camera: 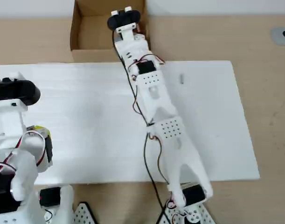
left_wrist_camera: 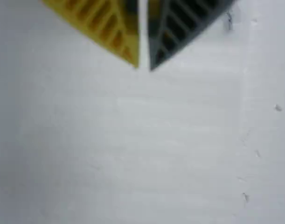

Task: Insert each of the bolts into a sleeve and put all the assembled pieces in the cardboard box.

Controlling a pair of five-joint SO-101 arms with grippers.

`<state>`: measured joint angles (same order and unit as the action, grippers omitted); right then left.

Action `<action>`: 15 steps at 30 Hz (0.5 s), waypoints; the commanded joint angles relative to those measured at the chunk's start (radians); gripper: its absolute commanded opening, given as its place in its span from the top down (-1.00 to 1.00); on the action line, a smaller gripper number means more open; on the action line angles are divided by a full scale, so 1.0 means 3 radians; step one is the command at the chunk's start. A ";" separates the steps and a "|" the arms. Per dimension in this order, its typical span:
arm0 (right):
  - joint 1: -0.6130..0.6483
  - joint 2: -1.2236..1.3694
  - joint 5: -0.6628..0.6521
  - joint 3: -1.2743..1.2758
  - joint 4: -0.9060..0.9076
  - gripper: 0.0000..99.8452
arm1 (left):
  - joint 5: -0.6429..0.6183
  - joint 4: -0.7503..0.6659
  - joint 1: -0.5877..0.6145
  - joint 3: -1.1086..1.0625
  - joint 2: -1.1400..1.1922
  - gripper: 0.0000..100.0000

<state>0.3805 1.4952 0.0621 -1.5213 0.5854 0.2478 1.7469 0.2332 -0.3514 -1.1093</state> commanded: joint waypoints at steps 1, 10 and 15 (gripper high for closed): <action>-0.0059 -0.0069 -0.0031 -0.0386 0.0174 0.56 | -0.0010 -0.0020 0.0041 0.0133 0.0023 0.98; -0.0018 -0.0688 -0.0026 -0.0494 0.0972 0.61 | -0.0005 -0.0020 0.0041 0.0133 0.0023 0.98; -0.0018 -0.1383 0.0143 -0.0494 0.1831 0.93 | -0.0005 -0.0015 0.0041 0.0164 -0.0049 0.98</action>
<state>0.3805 1.2850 0.0637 -1.6134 1.0058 0.2478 1.7469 0.2332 -0.3514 -1.1109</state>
